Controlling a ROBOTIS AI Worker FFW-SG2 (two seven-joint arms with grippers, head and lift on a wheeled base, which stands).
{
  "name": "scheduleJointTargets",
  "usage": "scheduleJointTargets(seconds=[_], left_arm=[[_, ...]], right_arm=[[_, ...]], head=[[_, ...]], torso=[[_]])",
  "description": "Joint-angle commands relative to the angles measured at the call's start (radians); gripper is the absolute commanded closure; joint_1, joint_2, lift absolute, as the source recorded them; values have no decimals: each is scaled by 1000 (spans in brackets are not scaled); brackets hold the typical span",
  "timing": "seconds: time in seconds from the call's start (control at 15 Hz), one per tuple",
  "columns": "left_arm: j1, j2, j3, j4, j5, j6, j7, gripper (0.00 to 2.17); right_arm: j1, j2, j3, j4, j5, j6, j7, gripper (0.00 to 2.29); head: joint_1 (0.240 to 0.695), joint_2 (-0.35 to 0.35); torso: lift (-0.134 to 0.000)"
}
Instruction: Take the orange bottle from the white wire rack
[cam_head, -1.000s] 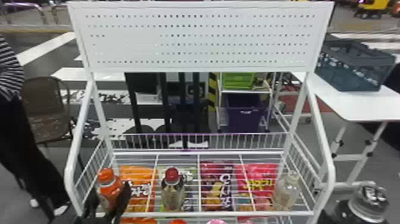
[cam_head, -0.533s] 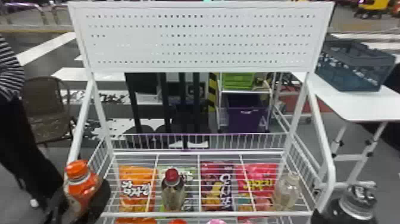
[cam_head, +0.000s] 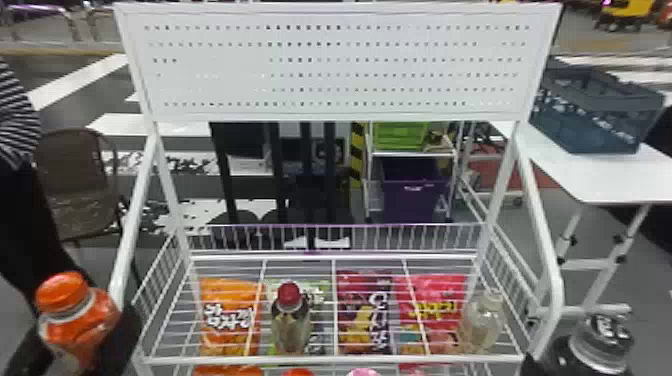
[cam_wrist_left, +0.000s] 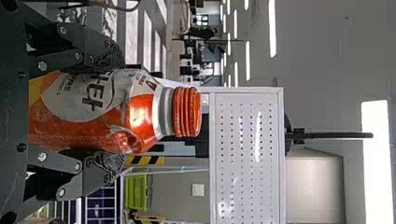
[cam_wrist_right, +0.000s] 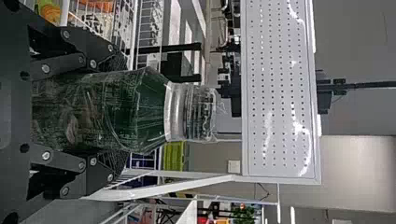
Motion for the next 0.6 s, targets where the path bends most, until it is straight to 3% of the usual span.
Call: scheduleJointTargets(seconds=[0.0, 0.53], left_arm=[[-4, -1, 21, 8, 4, -1, 0, 1980], [-13, -1, 26, 15, 12, 2, -1, 1980]], right_arm=[[10, 1, 4, -3, 0, -19, 0, 1001], [23, 1, 4, -7, -2, -40, 0, 1004]], head=[[499, 0], [499, 0]], torso=[[0], [0]])
